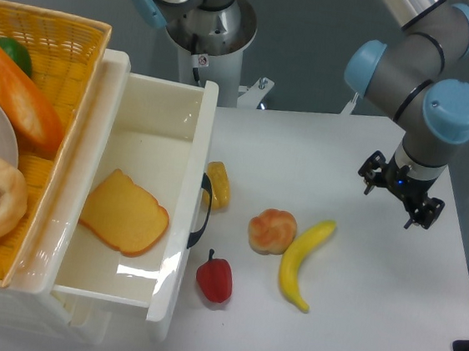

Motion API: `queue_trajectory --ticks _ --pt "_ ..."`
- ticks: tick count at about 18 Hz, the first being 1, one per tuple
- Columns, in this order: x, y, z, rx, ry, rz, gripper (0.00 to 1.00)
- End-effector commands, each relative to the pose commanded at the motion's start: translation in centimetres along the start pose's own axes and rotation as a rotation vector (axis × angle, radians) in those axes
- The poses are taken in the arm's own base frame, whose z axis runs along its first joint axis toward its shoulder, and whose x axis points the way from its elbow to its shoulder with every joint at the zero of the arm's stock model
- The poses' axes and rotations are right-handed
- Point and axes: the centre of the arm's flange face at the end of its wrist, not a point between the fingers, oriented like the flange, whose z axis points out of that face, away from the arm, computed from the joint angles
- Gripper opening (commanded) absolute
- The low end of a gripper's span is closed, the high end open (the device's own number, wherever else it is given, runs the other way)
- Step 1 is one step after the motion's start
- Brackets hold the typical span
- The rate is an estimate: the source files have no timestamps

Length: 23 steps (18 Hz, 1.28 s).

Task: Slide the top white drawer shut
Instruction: 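Move the open gripper from its start pose toward the open white drawer, then lower the gripper against the front face of the open white drawer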

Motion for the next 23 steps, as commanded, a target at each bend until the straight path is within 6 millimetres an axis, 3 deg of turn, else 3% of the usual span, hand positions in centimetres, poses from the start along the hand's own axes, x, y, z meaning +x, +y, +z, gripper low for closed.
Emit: queue_trajectory --ticks 5,8,11,14,16,19,20,23 --pt "0.4 -0.6 0.1 -0.005 0.009 0.005 1.00" --pt "2.6 -0.6 2.2 0.004 0.057 -0.045 1.00" --pt "4.2 -0.5 1.5 0.007 0.036 -0.061 1.00" --pt "6.7 -4.1 1.3 -0.011 0.064 -0.150 1.00" --pt "6.9 -5.6 0.7 -0.007 0.049 -0.224 1.00" --pt "7.2 -9.4 -1.6 0.033 0.017 -0.297 1.00" --pt "7.2 -10.2 -2.0 0.073 0.026 -0.319 0.96" --pt "8.2 -11.8 -2.1 0.149 0.105 -0.417 0.58"
